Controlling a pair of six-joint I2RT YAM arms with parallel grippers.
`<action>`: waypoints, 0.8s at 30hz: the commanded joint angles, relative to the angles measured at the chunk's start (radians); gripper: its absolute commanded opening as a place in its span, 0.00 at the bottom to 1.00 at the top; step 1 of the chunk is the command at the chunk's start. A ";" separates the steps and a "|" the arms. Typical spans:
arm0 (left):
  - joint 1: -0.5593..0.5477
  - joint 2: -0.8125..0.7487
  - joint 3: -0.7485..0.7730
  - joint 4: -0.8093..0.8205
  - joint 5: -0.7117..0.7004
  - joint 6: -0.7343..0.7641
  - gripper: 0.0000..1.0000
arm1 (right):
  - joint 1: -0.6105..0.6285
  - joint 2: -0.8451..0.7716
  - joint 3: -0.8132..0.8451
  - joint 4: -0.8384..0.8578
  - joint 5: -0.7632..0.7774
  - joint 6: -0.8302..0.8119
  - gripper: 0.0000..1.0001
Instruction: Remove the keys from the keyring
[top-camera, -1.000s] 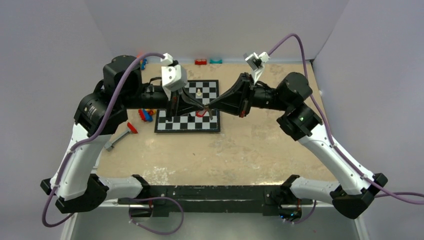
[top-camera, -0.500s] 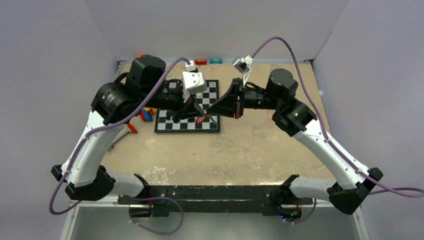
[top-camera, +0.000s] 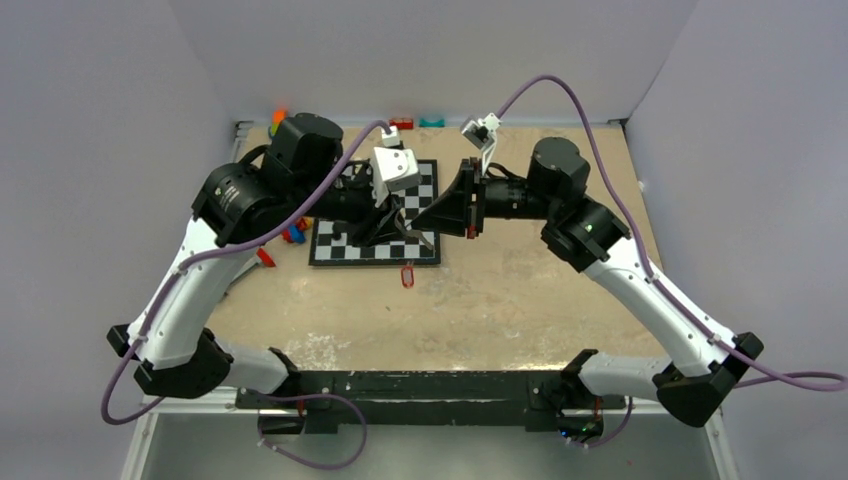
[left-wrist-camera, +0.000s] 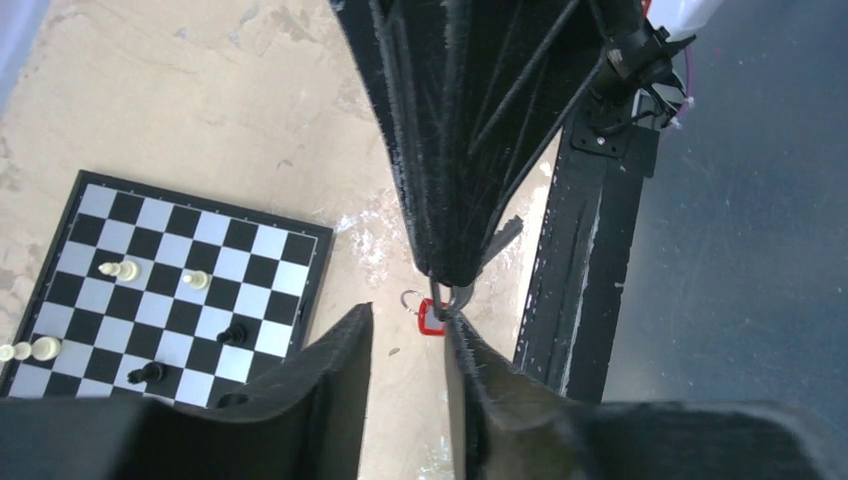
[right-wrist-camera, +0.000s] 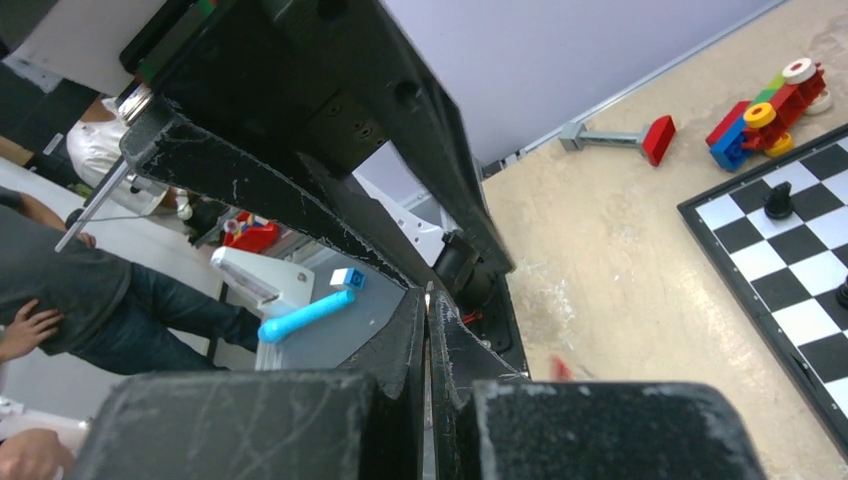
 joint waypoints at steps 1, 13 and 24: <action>0.000 -0.043 -0.013 0.103 -0.043 -0.010 0.46 | 0.023 -0.028 0.028 0.096 -0.028 0.011 0.00; 0.039 -0.182 -0.186 0.296 -0.145 -0.085 0.60 | 0.021 -0.046 0.003 0.126 -0.006 0.022 0.00; 0.098 -0.319 -0.379 0.437 -0.173 -0.203 0.88 | 0.022 -0.066 -0.027 0.140 0.056 0.023 0.00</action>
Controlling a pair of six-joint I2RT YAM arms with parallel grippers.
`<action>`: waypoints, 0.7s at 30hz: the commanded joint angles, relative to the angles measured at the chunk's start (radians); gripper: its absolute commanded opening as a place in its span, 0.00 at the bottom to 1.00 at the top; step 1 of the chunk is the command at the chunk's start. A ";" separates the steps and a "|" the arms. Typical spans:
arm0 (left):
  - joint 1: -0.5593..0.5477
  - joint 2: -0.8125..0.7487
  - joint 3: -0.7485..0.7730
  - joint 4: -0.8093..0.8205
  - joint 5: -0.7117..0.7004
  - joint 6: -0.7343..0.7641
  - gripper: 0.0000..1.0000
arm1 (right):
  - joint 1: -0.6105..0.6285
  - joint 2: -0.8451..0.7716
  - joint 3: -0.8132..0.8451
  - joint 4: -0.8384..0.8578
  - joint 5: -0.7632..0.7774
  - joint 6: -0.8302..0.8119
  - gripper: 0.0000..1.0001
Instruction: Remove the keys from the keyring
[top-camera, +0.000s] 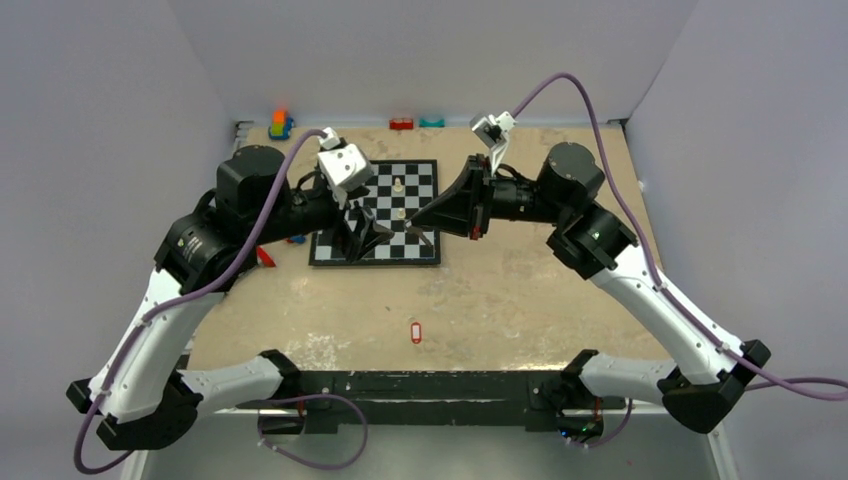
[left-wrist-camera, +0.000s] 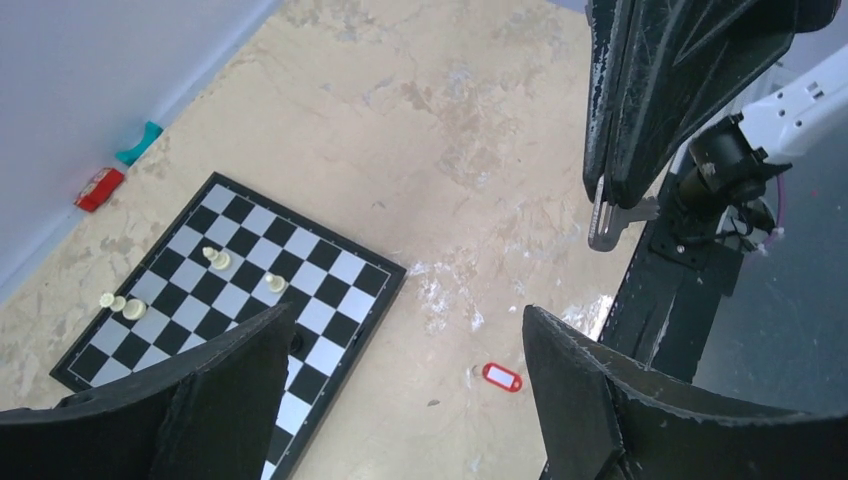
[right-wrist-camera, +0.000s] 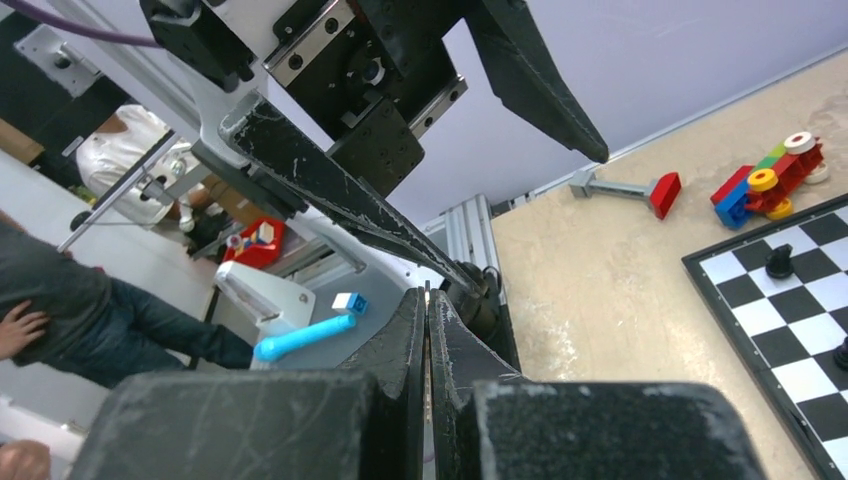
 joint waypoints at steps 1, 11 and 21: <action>0.019 -0.043 -0.051 0.107 -0.059 -0.092 0.88 | 0.004 -0.032 -0.024 0.027 0.059 0.004 0.00; 0.022 -0.098 -0.294 0.175 -0.223 -0.368 0.84 | -0.006 -0.048 -0.140 -0.112 0.392 0.060 0.00; 0.022 -0.132 -0.490 0.202 -0.247 -0.535 0.90 | -0.013 -0.034 -0.390 -0.016 0.503 0.234 0.00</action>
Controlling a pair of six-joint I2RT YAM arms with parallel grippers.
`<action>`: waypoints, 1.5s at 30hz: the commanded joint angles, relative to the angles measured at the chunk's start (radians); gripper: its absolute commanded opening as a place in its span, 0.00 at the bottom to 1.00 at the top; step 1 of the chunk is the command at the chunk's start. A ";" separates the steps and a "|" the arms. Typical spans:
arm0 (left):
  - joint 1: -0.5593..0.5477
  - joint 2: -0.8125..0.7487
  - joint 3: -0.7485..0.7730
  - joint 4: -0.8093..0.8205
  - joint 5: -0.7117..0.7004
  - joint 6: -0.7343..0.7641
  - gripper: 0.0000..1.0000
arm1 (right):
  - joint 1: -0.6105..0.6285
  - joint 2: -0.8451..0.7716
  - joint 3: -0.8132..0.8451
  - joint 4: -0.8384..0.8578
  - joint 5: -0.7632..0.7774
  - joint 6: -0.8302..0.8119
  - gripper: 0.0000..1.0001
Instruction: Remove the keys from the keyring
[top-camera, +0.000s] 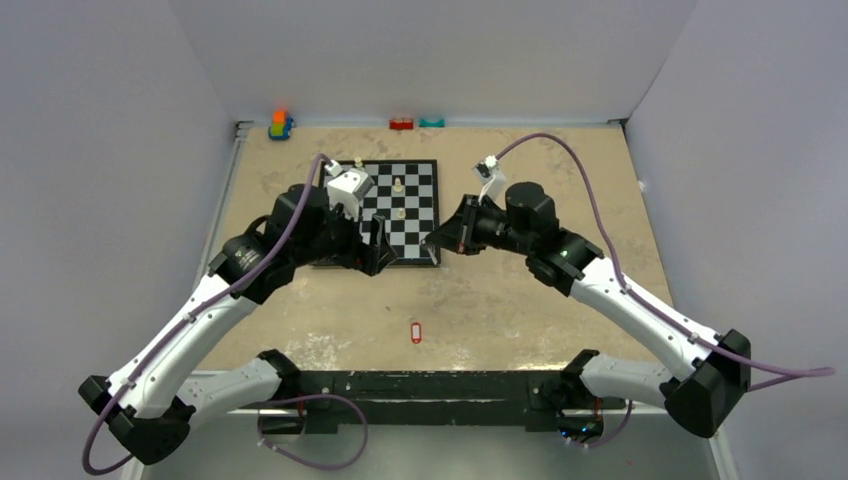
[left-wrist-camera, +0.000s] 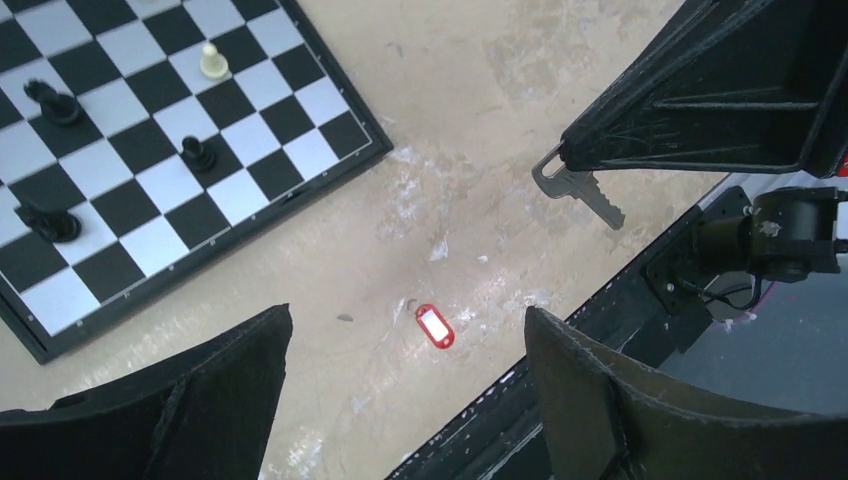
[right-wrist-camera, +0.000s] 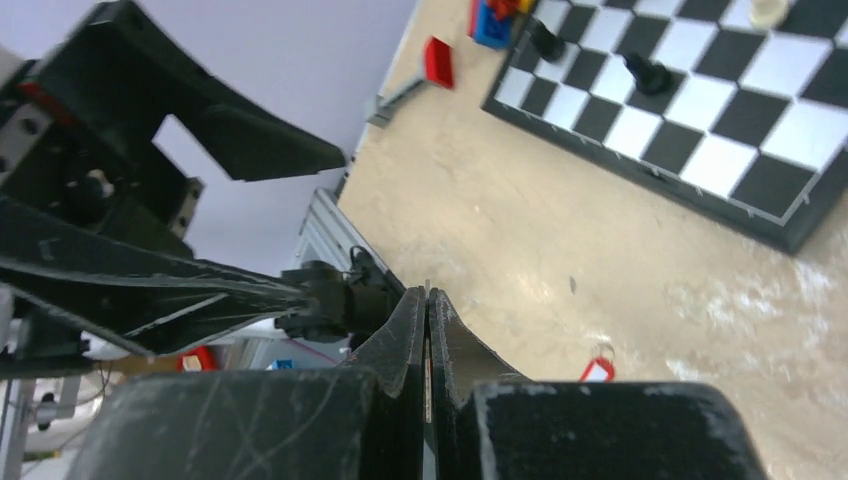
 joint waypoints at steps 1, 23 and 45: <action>0.004 -0.026 -0.049 0.047 -0.051 -0.097 0.91 | -0.004 0.001 -0.081 0.070 0.086 0.094 0.00; 0.004 0.027 -0.148 0.080 -0.172 -0.179 1.00 | 0.050 0.146 -0.520 0.416 0.260 0.342 0.00; 0.005 0.012 -0.123 0.053 -0.212 -0.155 1.00 | 0.113 0.326 -0.526 0.282 0.241 0.489 0.03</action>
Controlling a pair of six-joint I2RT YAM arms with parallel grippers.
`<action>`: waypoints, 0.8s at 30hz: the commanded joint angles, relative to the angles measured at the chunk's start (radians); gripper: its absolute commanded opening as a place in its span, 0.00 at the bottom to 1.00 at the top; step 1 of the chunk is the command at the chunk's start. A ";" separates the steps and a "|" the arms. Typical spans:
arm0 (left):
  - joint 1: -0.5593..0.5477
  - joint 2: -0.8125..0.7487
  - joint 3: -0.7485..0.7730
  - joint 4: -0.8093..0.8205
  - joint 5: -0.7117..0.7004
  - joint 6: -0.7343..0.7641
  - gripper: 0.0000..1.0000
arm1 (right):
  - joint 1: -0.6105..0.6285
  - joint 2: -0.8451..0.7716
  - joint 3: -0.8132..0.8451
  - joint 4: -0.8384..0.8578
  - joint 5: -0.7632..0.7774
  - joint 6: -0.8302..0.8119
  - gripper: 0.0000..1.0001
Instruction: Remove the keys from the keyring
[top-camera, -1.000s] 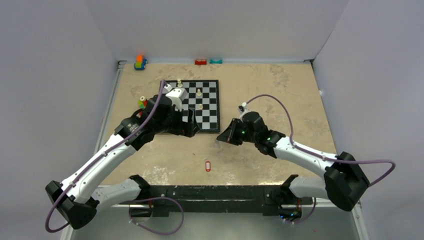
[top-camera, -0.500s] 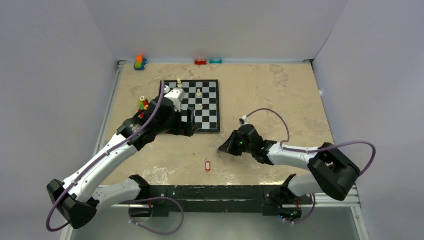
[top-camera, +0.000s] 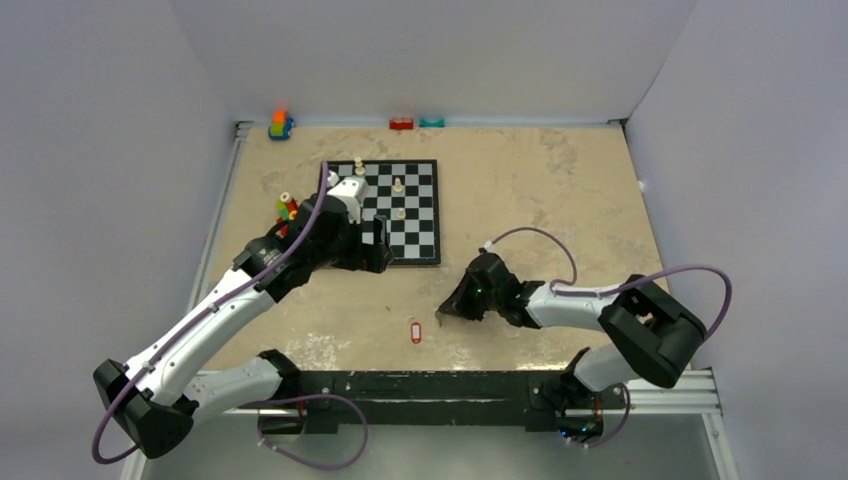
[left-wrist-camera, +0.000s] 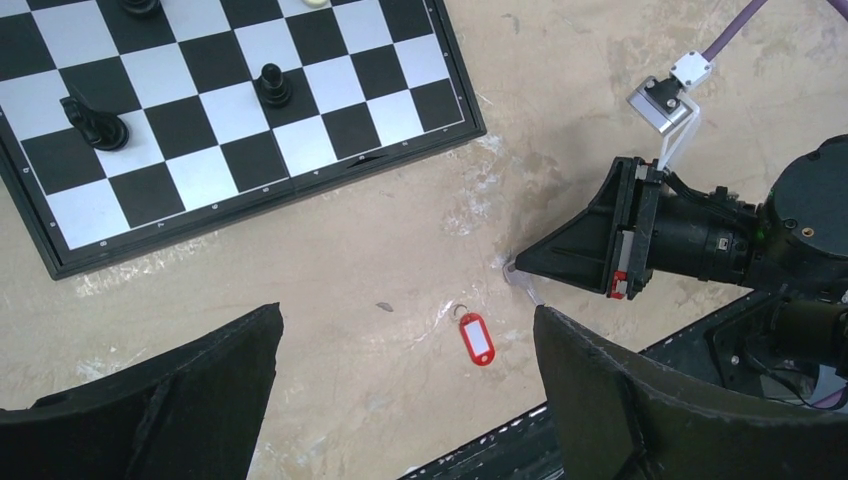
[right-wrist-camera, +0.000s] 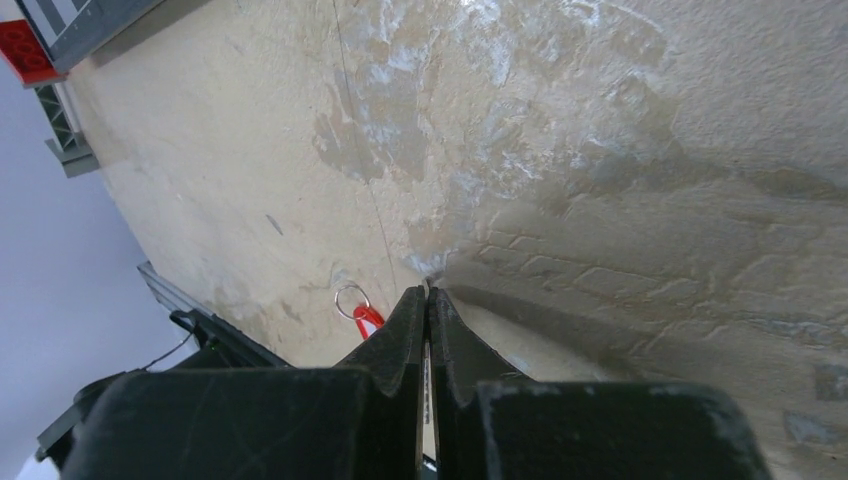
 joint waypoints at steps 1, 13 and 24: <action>0.004 -0.021 0.033 0.000 -0.018 0.011 1.00 | 0.008 0.039 0.022 -0.038 -0.028 0.039 0.03; 0.004 -0.034 0.044 -0.024 -0.019 0.015 1.00 | 0.008 -0.050 -0.021 -0.112 -0.031 0.057 0.07; 0.004 -0.034 0.044 -0.021 -0.013 0.011 0.99 | 0.008 -0.087 -0.058 -0.099 -0.026 0.080 0.39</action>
